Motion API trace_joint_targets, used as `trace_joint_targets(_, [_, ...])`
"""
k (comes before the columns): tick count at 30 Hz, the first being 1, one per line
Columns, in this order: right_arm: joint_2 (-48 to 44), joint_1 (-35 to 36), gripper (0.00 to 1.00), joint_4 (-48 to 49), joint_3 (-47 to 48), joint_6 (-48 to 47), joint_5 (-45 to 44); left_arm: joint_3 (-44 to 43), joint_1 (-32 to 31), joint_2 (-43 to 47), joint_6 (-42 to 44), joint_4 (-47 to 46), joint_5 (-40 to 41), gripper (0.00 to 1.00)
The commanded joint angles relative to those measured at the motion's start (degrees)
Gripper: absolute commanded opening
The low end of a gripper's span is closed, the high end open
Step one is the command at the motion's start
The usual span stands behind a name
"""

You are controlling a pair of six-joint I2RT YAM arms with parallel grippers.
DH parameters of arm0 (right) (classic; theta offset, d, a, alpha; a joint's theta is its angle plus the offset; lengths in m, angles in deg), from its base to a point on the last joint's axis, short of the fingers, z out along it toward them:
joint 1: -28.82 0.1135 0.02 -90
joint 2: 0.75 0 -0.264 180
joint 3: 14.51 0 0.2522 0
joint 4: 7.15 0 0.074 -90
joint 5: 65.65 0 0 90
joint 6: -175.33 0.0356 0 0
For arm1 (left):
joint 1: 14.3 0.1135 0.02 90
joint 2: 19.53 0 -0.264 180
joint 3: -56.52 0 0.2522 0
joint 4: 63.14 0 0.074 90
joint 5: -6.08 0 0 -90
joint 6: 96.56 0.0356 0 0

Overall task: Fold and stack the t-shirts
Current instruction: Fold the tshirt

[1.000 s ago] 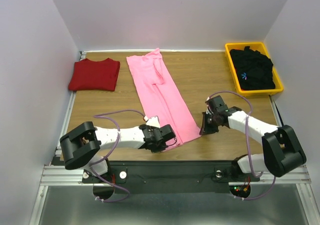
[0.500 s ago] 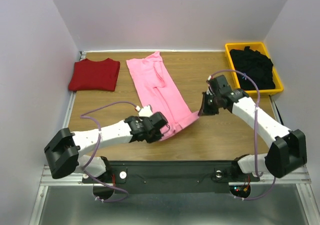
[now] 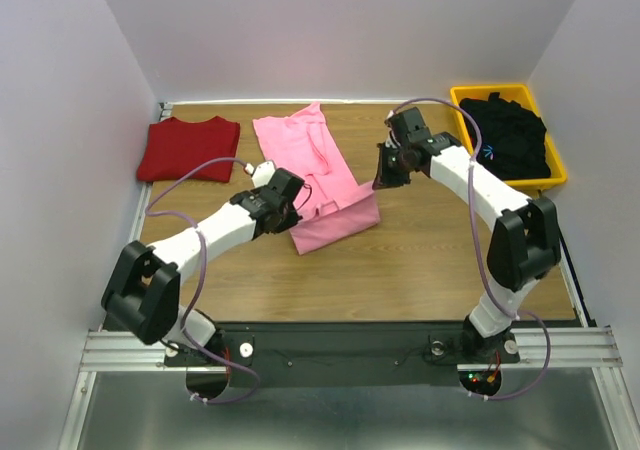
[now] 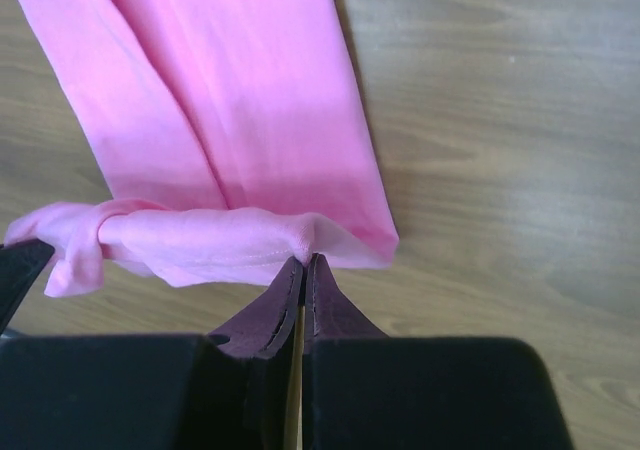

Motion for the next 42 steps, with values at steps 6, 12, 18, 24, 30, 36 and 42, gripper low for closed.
trace_joint_targets(6, [10.2,-0.2,0.01,5.1,10.7,-2.7,-2.0,-6.7,7.5,-6.3,12.4,-0.5,4.2,0.0])
trace_joint_targets(12, [15.6,-0.2,0.01,6.2,15.2,-2.3,-2.0,-8.0,11.3,-10.0,16.9,-3.8,4.6,0.0])
trace_joint_targets(18, [19.2,-0.2,0.01,6.8,18.6,-2.2,-1.7,-9.3,12.7,-14.2,19.3,-6.5,4.5,0.0])
trace_joint_targets(24, [21.0,-0.2,0.01,7.1,19.1,-1.4,-3.7,-10.9,13.5,-17.3,20.8,-8.5,4.0,0.0])
trace_joint_targets(30, [19.5,-0.2,0.01,7.2,17.8,-0.8,-7.4,-12.4,13.5,-16.5,21.6,-8.4,4.2,0.0])
trace_joint_targets(36, [17.8,-0.3,0.01,7.2,16.1,-0.8,-9.4,-13.4,13.5,-16.4,22.6,-8.7,4.4,0.0])
trace_joint_targets(42, [19.8,-0.3,0.01,7.3,17.0,-1.2,-8.0,-13.4,13.5,-18.5,22.5,-8.9,4.1,0.0])
